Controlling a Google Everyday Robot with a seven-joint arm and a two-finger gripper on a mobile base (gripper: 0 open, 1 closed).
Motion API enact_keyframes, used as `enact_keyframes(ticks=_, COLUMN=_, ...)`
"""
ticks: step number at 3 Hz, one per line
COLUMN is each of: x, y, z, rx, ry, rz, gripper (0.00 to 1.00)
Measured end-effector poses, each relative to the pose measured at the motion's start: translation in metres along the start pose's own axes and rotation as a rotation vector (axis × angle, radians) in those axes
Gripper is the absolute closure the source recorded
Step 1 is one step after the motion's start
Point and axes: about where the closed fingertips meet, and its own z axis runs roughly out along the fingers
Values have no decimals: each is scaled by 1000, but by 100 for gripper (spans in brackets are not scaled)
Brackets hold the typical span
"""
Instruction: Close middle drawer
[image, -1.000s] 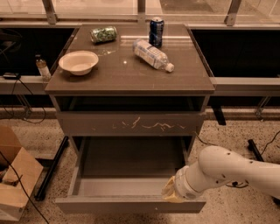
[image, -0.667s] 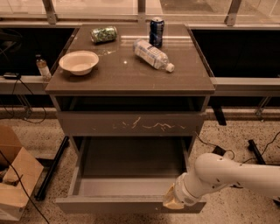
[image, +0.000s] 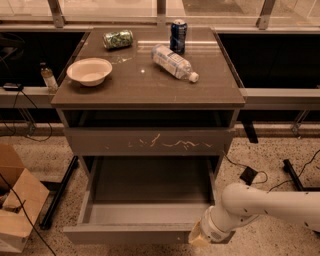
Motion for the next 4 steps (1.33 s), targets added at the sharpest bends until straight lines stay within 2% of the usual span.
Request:
enact_keyframes(ticks=2, x=14, y=-21, z=25, rx=-14, ry=-44, rz=36, gripper=100)
enact_keyframes(ticks=3, x=15, y=-21, z=24, rx=-14, ry=-44, rz=36, gripper=100)
enact_keyframes(ticks=4, x=18, y=-48, z=29, rx=-5, ry=-85, rz=49, gripper=100)
